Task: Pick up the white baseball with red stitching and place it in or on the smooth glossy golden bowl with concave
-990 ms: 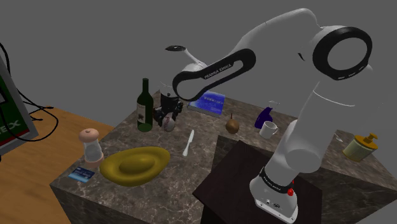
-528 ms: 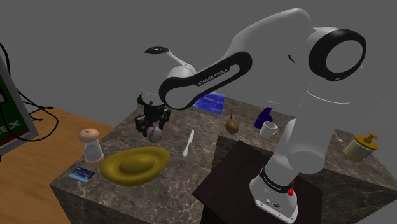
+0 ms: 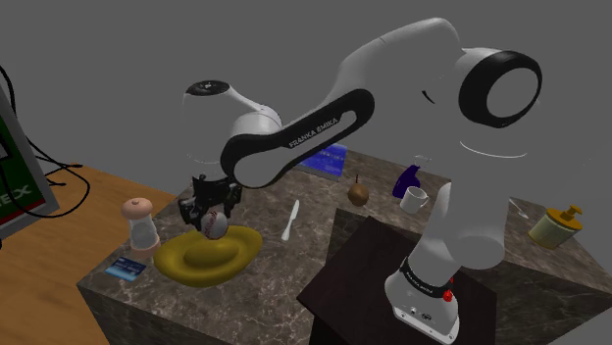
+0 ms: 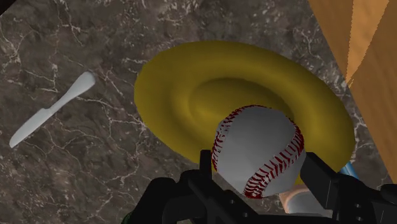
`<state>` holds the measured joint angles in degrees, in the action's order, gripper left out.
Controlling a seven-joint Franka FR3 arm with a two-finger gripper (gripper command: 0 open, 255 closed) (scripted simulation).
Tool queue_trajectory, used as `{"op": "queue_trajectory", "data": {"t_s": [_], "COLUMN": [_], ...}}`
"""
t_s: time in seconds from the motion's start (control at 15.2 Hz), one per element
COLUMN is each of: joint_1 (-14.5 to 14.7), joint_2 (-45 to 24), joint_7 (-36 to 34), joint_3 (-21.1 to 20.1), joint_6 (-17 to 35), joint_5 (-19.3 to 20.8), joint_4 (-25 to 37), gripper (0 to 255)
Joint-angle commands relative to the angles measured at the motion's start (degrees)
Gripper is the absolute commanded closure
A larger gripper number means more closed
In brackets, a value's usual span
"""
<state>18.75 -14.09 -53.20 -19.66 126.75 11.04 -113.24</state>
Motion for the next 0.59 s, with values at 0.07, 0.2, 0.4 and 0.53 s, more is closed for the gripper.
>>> {"op": "queue_trajectory", "data": {"t_s": [0.07,0.2,0.4,0.53], "joint_1": [0.3,0.4,0.6,0.8], "joint_2": [-1.3,-2.2,-3.6,-4.6], "joint_7": [-0.8,-1.2,-1.9,-2.3], "joint_3": [0.2,0.4,0.7,0.9], "joint_6": [1.8,3.1,4.9,6.2], "joint_5": [0.8,1.3,2.1,2.7], "joint_4": [-0.6,-1.0,-1.7,-2.0], "gripper": [255,255,255,255]}}
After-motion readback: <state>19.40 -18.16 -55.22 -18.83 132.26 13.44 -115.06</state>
